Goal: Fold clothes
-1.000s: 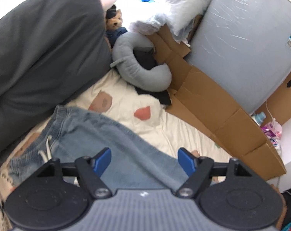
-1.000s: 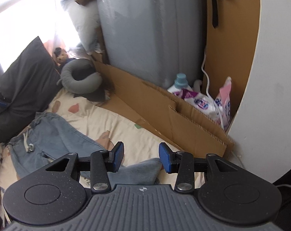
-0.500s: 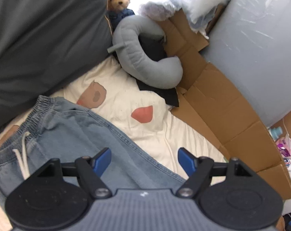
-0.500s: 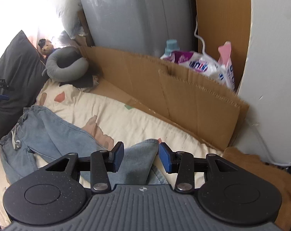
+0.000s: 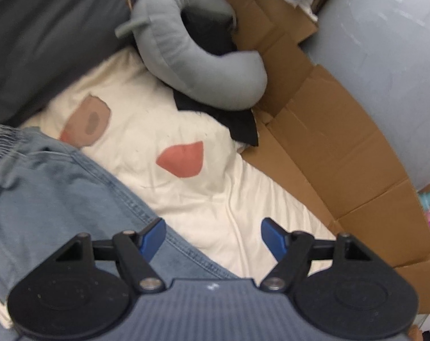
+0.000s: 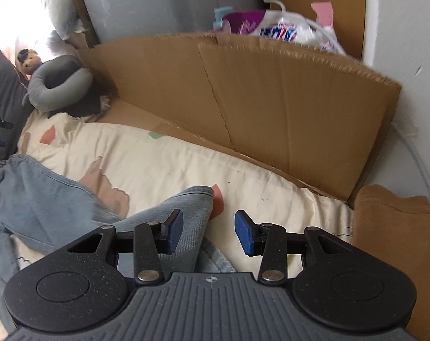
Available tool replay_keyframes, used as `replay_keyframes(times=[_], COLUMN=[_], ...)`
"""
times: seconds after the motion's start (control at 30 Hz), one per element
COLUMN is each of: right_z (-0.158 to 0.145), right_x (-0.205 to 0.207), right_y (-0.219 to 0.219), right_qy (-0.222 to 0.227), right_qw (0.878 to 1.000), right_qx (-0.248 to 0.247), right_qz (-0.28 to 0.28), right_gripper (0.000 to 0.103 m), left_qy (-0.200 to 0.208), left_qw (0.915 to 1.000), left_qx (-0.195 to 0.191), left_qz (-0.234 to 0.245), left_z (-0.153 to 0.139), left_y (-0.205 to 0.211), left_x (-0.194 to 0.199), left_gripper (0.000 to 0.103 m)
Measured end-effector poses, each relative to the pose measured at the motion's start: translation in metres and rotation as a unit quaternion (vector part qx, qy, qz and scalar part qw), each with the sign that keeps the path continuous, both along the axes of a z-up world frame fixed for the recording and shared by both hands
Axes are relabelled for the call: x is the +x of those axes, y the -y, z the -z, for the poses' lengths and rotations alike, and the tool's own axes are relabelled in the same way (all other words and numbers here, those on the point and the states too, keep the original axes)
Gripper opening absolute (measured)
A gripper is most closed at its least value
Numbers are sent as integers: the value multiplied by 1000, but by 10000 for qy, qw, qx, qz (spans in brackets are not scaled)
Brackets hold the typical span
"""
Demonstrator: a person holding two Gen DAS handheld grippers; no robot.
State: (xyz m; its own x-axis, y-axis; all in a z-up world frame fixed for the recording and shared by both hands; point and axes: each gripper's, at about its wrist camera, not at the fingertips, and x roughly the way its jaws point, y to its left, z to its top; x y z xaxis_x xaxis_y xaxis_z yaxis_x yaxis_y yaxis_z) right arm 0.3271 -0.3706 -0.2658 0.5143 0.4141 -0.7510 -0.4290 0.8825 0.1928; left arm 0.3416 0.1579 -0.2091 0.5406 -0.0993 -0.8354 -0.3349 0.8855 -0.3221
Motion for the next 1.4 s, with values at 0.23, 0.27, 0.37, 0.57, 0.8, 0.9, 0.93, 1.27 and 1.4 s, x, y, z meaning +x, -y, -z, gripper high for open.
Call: replay_keyframes(times=[0.23, 0.27, 0.37, 0.57, 0.8, 0.9, 0.93, 1.27, 1.4], right_z=[33, 38, 52, 74, 85, 90, 92, 91, 94], right_x=[25, 29, 41, 53, 52, 51, 50, 44, 48], right_y=[-22, -25, -37, -50, -63, -68, -70, -65, -60], right_qy=[40, 47, 70, -45, -143, -166, -166, -72, -212], right_qw=[9992, 9989, 9977, 9981, 9983, 9979, 9979, 9993, 9994], right_qx=[-386, -456, -665, -533, -79, 2, -17, 139, 188], right_qz=[-71, -89, -144, -314, -567, -628, -629, -333, -185], right_gripper=[48, 47, 47, 47, 48, 55, 56, 56, 56], left_qy=[-241, -276, -402, -501, -722, -822, -818, -1133, -1067], left_qw=[9996, 9994, 9989, 9981, 9922, 9883, 9878, 9741, 9718], left_qx=[-79, -94, -119, -170, -733, -849, -873, -956, -1135], left_qz=[-139, -165, -210, -310, -709, -959, -999, -1707, -1769], left_z=[49, 56, 73, 89, 112, 125, 128, 139, 139], left_y=[9, 10, 10, 1, -15, -20, -20, -35, -42], left_x=[11, 12, 14, 16, 19, 20, 21, 20, 15], left_gripper=[75, 75, 74, 74, 70, 70, 70, 25, 12])
